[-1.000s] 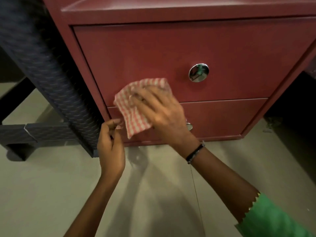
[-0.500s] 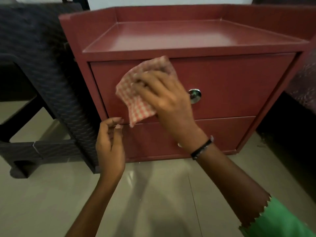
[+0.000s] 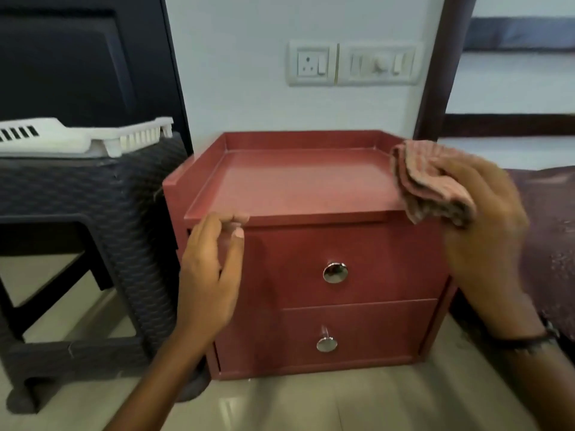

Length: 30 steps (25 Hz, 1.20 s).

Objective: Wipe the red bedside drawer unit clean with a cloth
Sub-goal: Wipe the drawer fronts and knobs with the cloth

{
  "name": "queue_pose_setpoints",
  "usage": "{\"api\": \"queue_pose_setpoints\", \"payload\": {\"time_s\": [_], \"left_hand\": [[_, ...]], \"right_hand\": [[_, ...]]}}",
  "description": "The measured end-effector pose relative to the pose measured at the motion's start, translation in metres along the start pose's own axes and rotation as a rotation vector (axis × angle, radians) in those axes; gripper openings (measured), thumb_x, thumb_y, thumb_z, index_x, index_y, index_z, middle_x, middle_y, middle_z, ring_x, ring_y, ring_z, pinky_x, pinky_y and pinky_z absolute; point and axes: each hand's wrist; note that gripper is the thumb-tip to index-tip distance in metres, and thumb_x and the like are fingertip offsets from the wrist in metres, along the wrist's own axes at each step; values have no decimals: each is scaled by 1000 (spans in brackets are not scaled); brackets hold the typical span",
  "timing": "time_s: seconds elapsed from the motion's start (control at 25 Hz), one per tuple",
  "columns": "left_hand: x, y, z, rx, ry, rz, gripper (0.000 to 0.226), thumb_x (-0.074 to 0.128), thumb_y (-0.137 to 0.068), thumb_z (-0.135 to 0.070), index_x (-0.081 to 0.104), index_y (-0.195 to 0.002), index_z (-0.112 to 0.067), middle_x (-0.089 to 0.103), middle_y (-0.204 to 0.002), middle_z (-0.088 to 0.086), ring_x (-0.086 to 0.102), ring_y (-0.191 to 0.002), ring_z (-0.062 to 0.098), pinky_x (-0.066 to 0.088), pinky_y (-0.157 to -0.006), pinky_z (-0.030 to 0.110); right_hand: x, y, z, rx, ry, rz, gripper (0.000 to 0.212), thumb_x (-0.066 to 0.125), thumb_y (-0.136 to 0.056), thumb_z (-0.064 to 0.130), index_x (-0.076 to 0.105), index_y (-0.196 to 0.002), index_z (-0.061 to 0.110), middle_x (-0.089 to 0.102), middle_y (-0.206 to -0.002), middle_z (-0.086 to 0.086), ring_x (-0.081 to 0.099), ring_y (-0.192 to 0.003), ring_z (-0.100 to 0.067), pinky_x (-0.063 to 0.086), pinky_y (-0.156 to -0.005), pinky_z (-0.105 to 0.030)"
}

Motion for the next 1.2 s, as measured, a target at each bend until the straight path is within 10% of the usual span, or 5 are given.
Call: {"api": "queue_pose_setpoints", "payload": {"time_s": [0.24, 0.6, 0.76, 1.0, 1.2], "left_hand": [[-28, -120, -9, 55, -231, 248, 18, 48, -99, -23, 64, -105, -18, 63, -105, -8, 58, -100, 10, 45, -87, 29], [-27, -175, 54, -121, -318, 407, 16, 51, -97, -25, 62, -108, -29, 65, -107, -14, 60, -101, 1, 45, -83, 22], [-28, -166, 51, -125, -280, 361, 22, 47, -97, -24, 58, -114, -32, 59, -110, -23, 55, -103, -9, 39, -78, 10], [-30, -164, 42, -255, -163, 319, 29, 36, -98, -21, 61, -111, -15, 64, -105, -5, 56, -101, -9, 36, -83, -3], [-31, -163, 27, -374, -199, 339, 22, 42, -100, -1, 60, -109, -7, 63, -105, 9, 56, -95, -3, 36, -89, 0]], "right_hand": [[41, -74, -12, 104, 19, 1027, 46, 52, -89, 52, 51, -129, 29, 63, -124, -2, 58, -114, -26, 44, -100, -42], [240, -166, -69, 144, 160, 1103, 80, 27, -74, 87, 10, -145, 52, 36, -152, 9, 39, -137, -32, 21, -114, -60], [291, -159, 10, 52, 78, 1023, 96, 10, -58, 99, 36, -137, 49, 46, -145, 6, 45, -132, -27, 24, -110, -60], [214, -92, 159, -158, -194, 1035, 75, 27, -88, 64, 29, -148, 20, 31, -153, -13, 24, -142, -37, 9, -116, -60], [130, -68, 110, -460, -178, 1066, 63, 31, -89, 60, 35, -144, 28, 41, -148, -8, 36, -136, -32, 26, -112, -52]]}}
Point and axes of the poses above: each hand's wrist, its own y-axis away from the middle knuckle, its own x-axis out of the palm, z = x × y
